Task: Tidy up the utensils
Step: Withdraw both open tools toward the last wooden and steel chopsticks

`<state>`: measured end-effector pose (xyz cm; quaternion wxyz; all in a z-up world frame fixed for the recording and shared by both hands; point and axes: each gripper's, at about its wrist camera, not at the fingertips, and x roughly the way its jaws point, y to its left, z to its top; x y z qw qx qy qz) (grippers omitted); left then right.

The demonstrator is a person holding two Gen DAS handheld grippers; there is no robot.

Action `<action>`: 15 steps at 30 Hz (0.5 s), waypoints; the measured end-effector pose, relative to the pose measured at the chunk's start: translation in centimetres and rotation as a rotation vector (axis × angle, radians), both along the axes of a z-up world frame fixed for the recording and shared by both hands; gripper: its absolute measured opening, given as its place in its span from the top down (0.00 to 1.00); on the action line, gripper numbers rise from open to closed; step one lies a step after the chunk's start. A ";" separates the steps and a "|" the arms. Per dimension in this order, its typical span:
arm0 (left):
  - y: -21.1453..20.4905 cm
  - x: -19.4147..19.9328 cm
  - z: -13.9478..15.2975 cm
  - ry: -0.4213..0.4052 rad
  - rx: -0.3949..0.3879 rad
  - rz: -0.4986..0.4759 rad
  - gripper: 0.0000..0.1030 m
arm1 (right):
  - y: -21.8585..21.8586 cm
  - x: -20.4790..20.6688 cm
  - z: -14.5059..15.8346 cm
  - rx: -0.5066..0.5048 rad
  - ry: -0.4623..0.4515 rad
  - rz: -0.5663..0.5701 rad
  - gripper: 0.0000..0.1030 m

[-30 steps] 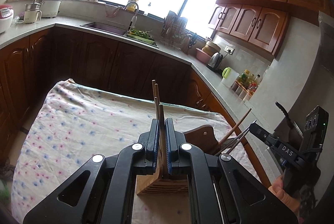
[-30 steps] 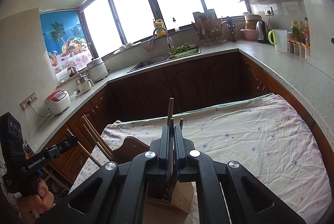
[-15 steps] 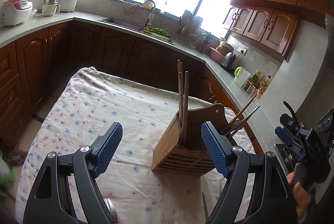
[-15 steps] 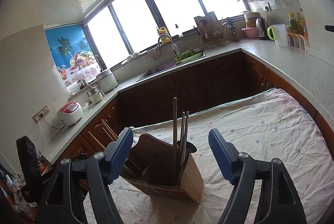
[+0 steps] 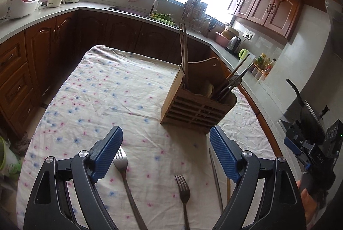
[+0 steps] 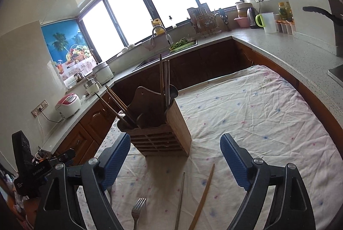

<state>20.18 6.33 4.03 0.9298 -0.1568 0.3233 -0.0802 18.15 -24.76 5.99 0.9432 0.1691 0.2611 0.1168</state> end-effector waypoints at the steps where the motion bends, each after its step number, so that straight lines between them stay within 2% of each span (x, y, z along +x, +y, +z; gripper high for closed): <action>1: -0.3 -0.4 -0.3 0.009 0.008 -0.006 0.17 | -0.2 -0.6 -0.4 -0.006 0.013 -0.008 0.15; 9: -2.0 -2.5 -3.6 0.094 0.025 -0.048 0.17 | -1.8 -3.9 -4.1 -0.027 0.092 -0.047 0.15; 12: -2.1 -2.7 -4.4 0.133 0.009 -0.056 0.17 | -2.3 -4.3 -4.8 -0.029 0.112 -0.053 0.15; 15: -2.5 -2.9 -4.6 0.138 0.022 -0.059 0.17 | -2.6 -4.4 -4.9 -0.016 0.118 -0.055 0.15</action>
